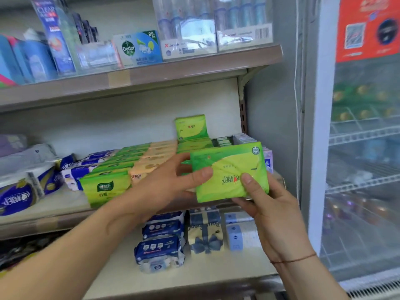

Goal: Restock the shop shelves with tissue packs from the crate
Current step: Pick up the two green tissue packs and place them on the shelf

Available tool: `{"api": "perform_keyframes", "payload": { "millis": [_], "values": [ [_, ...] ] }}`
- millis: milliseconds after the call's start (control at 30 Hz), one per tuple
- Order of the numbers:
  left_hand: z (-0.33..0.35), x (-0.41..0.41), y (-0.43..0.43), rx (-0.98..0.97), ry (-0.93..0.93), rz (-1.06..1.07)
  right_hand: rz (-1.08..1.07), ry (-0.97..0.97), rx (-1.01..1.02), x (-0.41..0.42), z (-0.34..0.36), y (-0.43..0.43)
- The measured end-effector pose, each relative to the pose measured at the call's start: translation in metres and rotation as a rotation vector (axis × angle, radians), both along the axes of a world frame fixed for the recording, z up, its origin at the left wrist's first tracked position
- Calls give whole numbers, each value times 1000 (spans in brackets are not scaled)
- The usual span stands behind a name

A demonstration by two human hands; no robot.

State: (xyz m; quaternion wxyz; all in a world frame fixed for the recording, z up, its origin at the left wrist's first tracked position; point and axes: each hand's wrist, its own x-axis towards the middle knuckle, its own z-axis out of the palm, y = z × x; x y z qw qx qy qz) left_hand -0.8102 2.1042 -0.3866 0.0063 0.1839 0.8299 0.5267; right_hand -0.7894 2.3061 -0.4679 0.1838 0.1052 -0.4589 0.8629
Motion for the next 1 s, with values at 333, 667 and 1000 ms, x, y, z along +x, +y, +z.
{"api": "perform_keyframes", "payload": {
  "millis": [333, 667, 1000],
  "values": [
    [-3, 29, -5, 177, -49, 69, 160, -9, 23, 35, -12, 2],
    [47, -83, -16, 229, 37, 195, 82, -64, -36, 5, -18, 14],
    [53, -241, -23, 190, -20, 366, 36, -101, -34, -38, -32, 11]
  ]
}}
